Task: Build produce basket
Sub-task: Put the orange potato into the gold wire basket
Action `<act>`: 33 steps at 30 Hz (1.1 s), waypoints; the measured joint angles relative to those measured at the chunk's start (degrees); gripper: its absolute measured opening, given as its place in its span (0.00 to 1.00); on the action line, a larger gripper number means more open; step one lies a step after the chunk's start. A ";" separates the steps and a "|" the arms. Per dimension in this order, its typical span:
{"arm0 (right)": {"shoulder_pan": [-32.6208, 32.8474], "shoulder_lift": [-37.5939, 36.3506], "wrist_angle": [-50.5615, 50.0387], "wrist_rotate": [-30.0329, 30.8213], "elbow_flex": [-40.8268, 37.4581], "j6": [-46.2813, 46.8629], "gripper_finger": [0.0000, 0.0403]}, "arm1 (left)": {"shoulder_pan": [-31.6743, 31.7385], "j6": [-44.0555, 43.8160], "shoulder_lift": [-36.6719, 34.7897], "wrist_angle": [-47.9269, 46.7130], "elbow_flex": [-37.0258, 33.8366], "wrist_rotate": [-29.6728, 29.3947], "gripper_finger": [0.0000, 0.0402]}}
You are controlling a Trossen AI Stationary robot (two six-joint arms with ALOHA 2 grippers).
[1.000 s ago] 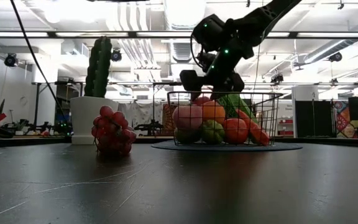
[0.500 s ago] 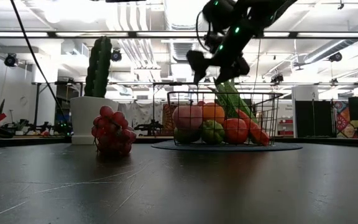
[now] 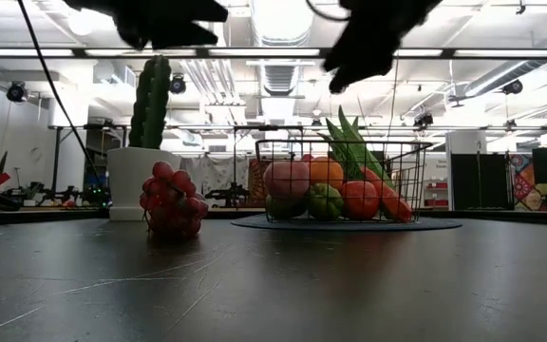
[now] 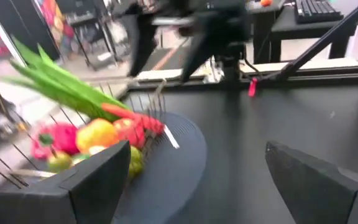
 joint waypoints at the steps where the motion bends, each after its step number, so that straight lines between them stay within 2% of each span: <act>1: 1.75 -0.89 0.22 -0.33 -1.30 -0.64 0.89 | -0.02 -1.96 0.33 0.09 -0.36 0.37 0.88; 6: 9.25 -3.39 1.70 -1.04 -7.68 -2.46 0.89 | -0.02 -14.75 2.32 -0.09 -0.93 2.00 0.88; 9: 12.28 -3.72 5.10 -1.04 -11.05 -2.06 0.89 | -0.10 -24.34 3.47 -1.07 -0.88 5.56 0.88; 13: 14.53 -3.82 10.47 -1.06 -14.49 -3.48 0.89 | -0.84 -42.02 4.93 -13.68 2.35 10.67 0.88; 17: 14.87 -3.93 11.49 -1.03 -15.65 -5.05 0.89 | -2.64 -64.95 7.64 -39.84 9.93 21.32 0.88; 20: 14.85 -4.04 11.52 -1.01 -15.73 -5.29 0.89 | -4.57 -82.93 12.07 -63.04 16.77 34.87 0.88; 23: 14.85 -4.06 11.67 -1.01 -15.74 -5.85 0.89 | -7.38 -94.93 16.81 -80.57 22.27 50.22 0.88; 25: 14.85 -4.06 11.94 -1.01 -15.78 -6.04 0.89 | -9.59 -99.50 19.07 -87.08 24.82 57.90 0.88; 27: 14.85 -4.04 12.29 -1.01 -15.80 -6.60 0.89 | -11.64 -102.44 20.07 -89.59 26.20 63.09 0.88; 33: 14.84 -3.75 12.38 -1.01 -15.84 -7.50 0.89 | -17.39 -112.13 20.27 -89.48 25.34 69.91 0.88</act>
